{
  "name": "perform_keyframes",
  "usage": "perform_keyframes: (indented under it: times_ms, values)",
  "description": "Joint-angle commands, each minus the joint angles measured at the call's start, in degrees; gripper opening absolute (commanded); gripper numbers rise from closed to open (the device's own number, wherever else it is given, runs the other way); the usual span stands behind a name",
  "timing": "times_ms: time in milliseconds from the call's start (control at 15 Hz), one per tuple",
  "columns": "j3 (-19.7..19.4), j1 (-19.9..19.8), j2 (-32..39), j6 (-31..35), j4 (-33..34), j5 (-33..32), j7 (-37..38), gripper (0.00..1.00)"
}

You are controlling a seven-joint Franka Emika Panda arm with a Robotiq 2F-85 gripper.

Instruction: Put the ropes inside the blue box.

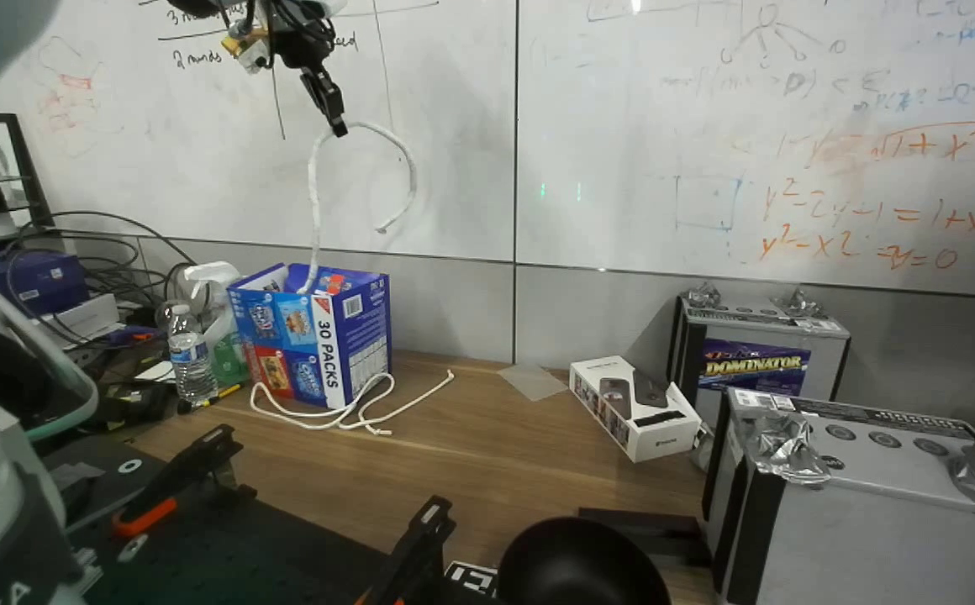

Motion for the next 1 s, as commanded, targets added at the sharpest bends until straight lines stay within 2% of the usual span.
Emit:
perform_keyframes:
  times_ms: [0,600,933]
  values:
    - [-1.0,2.7,1.9,-0.6,-0.2,-5.1,5.8,0.03]
    - [0.4,6.7,4.4,-7.2,-0.3,-8.1,7.0,0.03]
    - [2.9,6.2,5.0,-10.9,-0.2,-4.6,3.8,0.03]
